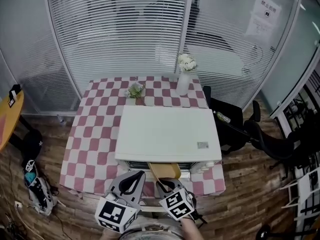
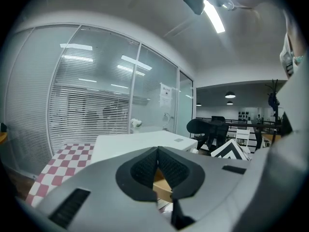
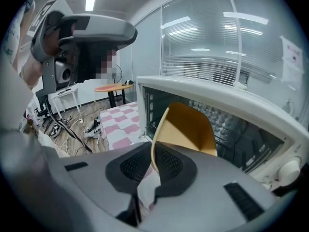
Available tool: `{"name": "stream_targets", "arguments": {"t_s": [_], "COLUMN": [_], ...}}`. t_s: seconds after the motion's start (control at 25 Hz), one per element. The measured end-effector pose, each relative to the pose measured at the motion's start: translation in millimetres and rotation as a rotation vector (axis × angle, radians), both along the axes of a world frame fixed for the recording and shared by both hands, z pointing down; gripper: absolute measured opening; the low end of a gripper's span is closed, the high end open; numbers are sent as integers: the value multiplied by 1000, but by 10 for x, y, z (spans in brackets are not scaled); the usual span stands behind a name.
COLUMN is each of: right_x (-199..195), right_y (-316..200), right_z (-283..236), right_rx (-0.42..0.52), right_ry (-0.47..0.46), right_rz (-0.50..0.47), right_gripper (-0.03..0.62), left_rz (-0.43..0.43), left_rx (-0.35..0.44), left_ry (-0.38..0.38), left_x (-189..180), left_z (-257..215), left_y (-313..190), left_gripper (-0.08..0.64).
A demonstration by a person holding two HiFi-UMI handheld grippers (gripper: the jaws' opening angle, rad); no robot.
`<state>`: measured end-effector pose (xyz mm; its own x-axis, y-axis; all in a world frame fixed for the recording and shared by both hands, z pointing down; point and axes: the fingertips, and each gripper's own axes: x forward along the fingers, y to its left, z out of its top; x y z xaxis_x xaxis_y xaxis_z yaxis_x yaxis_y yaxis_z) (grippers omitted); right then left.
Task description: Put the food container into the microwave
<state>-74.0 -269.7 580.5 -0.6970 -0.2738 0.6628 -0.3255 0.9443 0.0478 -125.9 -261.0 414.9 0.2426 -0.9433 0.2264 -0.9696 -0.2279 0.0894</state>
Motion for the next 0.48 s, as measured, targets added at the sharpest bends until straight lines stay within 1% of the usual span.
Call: {"name": "stream_targets", "arguments": {"t_s": [0.24, 0.48], "right_x": [-188, -358], "right_y": [-161, -340], "right_z": [165, 257], "right_rx": [107, 139], "right_ry": [101, 124], "right_rz": [-25, -14], "right_gripper": [17, 17], "left_rz": [-7, -10], "left_rx": [5, 6], "left_ry": [16, 26], "left_x": [-274, -493], "left_z": [59, 123], "left_y": [-44, -85], "left_gripper": [12, 12]}}
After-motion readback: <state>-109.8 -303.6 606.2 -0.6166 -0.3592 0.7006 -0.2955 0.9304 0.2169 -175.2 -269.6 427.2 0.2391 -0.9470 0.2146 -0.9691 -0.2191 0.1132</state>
